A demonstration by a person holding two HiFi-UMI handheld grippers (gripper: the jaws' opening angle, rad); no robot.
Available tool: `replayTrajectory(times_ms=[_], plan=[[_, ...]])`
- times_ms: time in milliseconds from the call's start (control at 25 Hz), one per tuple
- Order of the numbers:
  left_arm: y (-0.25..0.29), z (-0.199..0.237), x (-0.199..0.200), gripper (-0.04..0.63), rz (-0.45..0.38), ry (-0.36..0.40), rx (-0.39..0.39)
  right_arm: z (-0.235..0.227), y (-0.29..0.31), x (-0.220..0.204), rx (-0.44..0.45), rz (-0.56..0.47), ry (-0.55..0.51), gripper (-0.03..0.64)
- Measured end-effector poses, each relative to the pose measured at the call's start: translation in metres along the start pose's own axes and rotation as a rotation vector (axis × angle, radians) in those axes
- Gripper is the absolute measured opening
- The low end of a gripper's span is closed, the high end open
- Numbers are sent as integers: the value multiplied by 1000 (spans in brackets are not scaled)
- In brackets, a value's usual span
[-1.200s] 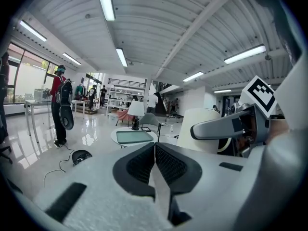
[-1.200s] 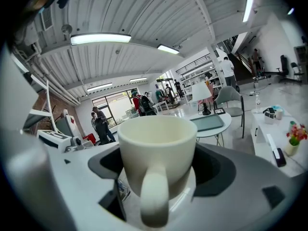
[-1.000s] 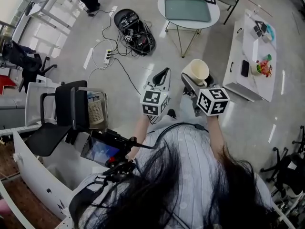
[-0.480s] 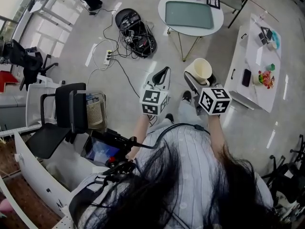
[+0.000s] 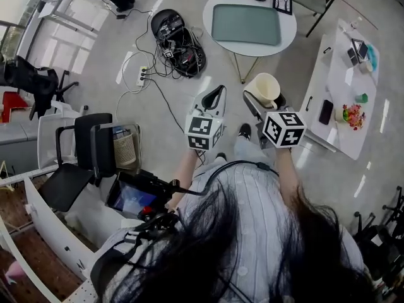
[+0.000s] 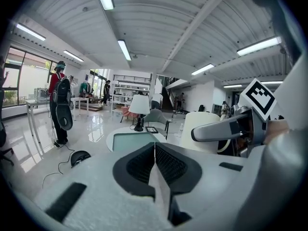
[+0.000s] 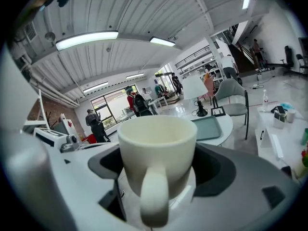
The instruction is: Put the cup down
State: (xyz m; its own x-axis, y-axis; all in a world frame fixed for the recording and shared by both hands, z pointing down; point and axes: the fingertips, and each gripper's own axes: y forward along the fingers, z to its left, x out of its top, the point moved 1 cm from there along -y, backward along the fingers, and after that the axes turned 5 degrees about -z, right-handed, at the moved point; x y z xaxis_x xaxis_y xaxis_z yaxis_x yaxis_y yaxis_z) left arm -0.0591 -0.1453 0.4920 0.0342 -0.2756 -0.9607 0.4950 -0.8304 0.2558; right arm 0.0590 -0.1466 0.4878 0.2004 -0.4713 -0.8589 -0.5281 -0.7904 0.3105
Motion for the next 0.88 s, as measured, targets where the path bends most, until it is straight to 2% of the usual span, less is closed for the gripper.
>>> replayTrajectory(times_ms=[440,880], plan=[[57,-2,22,17,-11,28,39,-55,28,35,23,-13,1,399],[87,-6,32,17,-5,45,30,-86,39,50,8,-23,22,399]])
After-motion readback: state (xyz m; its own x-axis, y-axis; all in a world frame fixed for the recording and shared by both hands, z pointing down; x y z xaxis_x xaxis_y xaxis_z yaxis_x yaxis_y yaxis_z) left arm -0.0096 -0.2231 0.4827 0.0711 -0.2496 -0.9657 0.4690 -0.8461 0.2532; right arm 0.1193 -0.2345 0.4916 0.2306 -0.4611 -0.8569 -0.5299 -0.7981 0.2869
